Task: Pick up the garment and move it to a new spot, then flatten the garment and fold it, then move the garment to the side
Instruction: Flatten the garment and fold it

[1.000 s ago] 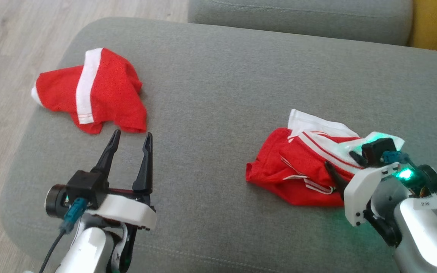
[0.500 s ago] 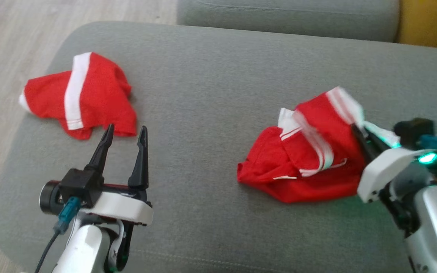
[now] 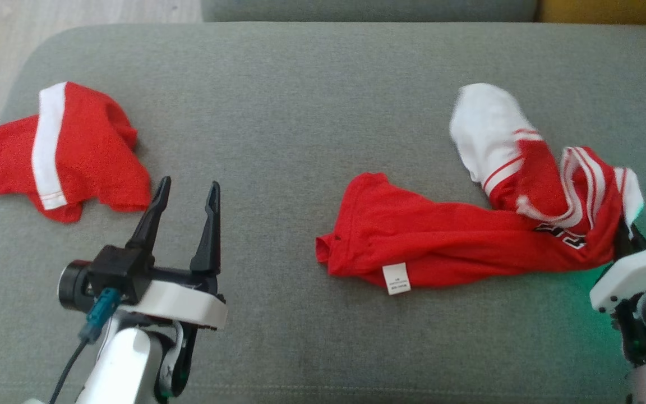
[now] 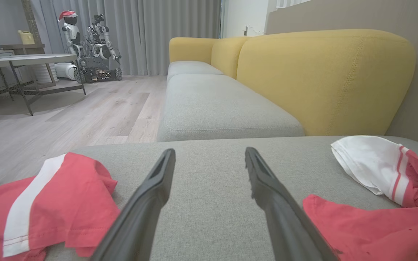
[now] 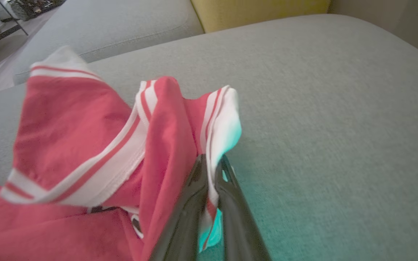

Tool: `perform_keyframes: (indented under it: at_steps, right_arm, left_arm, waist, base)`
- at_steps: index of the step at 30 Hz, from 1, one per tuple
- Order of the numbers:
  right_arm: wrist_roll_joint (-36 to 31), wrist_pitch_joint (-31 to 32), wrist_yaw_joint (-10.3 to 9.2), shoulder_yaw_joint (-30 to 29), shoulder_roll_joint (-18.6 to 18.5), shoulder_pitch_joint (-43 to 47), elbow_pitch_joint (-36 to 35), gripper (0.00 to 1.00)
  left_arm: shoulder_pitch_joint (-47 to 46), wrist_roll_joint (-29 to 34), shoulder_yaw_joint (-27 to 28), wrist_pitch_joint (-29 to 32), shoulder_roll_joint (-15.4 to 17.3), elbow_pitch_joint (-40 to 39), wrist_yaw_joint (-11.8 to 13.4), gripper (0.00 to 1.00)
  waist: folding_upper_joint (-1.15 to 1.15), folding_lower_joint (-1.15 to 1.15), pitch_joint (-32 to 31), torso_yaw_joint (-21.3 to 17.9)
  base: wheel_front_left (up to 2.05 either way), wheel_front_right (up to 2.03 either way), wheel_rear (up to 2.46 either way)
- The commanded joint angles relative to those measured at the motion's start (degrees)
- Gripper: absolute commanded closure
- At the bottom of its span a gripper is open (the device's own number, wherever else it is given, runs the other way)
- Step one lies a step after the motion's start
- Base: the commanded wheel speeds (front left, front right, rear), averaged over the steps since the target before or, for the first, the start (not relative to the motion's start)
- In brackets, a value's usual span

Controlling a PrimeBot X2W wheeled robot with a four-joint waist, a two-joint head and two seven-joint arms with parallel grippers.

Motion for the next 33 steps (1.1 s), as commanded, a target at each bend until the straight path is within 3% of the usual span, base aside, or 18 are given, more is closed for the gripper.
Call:
perform_keyframes:
  at_steps: [1,2,8,16,22,33]
  right_arm:
    - [-0.3,-1.0,-0.04,0.7,0.1,-1.6,-1.4,0.27]
    - [-0.4,-1.4,-0.04,0.3,0.5,-1.7,-1.0,0.0]
    - [-0.5,-7.3,-0.04,1.7,1.3,-1.5,-3.0,0.0]
    - [-3.3,-14.1,-0.04,9.8,0.9,2.1,-13.7,0.0]
    - [-4.3,-14.1,-0.04,15.1,0.7,6.8,-19.8,0.0]
    - [-3.6,-12.2,-0.04,17.2,1.4,12.3,-23.8,0.0]
  left_arm:
    - [-3.2,0.5,2.4,-0.7,0.4,-1.8,-0.1,0.0]
    - [-3.3,0.6,2.6,-0.7,0.3,-1.8,-0.2,0.0]
    - [-2.7,0.9,3.6,-0.7,0.2,-1.7,-0.2,0.0]
    - [-0.6,1.2,5.0,-0.7,0.3,-1.3,-0.1,0.0]
    - [1.8,1.3,5.4,-0.7,0.7,-0.9,0.1,0.0]
    - [4.7,1.2,5.0,-0.7,1.2,-0.3,0.1,0.0]
  waist:
    - [0.0,0.0,0.5,-0.7]
    - [0.0,0.0,0.6,-0.9]
    - [0.0,0.0,0.2,-2.2]
    - [0.0,0.0,-1.8,-3.0]
    - [0.0,0.0,-3.9,-3.8]
    - [0.0,0.0,-5.8,-4.4]
  base:
    - [0.0,0.0,0.0]
    - [0.0,0.0,0.0]
    - [0.0,0.0,0.0]
    - [0.0,0.0,0.0]
    - [0.0,0.0,0.0]
    - [0.0,0.0,0.0]
